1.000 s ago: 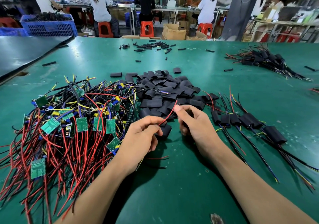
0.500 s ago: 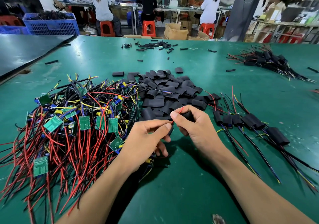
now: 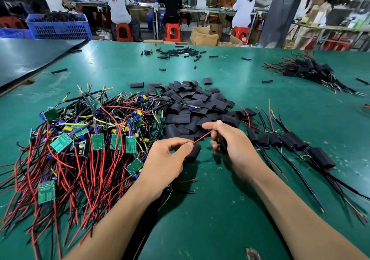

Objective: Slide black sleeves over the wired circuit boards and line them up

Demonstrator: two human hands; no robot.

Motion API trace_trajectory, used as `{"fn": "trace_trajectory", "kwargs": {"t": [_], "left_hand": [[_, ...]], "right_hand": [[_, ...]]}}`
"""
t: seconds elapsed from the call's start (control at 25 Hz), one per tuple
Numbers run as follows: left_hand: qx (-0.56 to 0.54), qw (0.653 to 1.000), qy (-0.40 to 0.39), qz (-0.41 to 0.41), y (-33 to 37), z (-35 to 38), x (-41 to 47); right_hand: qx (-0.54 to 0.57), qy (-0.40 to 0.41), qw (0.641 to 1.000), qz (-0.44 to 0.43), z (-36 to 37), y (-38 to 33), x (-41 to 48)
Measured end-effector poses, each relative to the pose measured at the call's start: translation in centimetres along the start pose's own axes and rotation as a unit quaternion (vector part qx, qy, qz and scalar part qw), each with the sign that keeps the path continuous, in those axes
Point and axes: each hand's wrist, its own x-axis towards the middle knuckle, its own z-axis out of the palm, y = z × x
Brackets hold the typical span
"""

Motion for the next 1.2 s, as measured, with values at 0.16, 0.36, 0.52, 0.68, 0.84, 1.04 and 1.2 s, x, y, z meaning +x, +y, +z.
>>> {"fn": "trace_trajectory", "kwargs": {"t": [0.16,0.36,0.52,0.68,0.84,1.04,1.2], "left_hand": [[0.008,1.0,0.021,0.005,-0.2,-0.1,0.1],[0.017,0.999,0.038,0.003,-0.3,0.0,0.3],[0.024,0.999,0.041,-0.008,-0.3,0.0,0.3],[0.028,0.999,0.027,-0.014,0.0,0.0,0.2],[0.028,0.999,0.02,-0.01,0.2,0.0,0.0],[0.011,1.0,0.012,-0.015,0.5,0.0,-0.2],[-0.002,1.0,0.01,-0.005,0.5,0.0,-0.2]], "right_hand": [[-0.13,0.0,0.991,-0.036,-0.2,-0.1,-0.3],[-0.375,0.023,0.919,-0.117,-0.9,-0.3,-1.3],[-0.494,-0.044,0.868,-0.022,-2.3,-1.4,-1.6],[-0.528,-0.141,0.838,-0.01,-3.6,-2.2,-1.6],[-0.538,-0.104,0.834,-0.064,-3.5,-1.9,-1.3],[-0.383,0.012,0.918,-0.1,-2.1,-1.0,-1.4],[-0.154,0.022,0.986,-0.056,-0.5,-1.1,-1.8]]}}
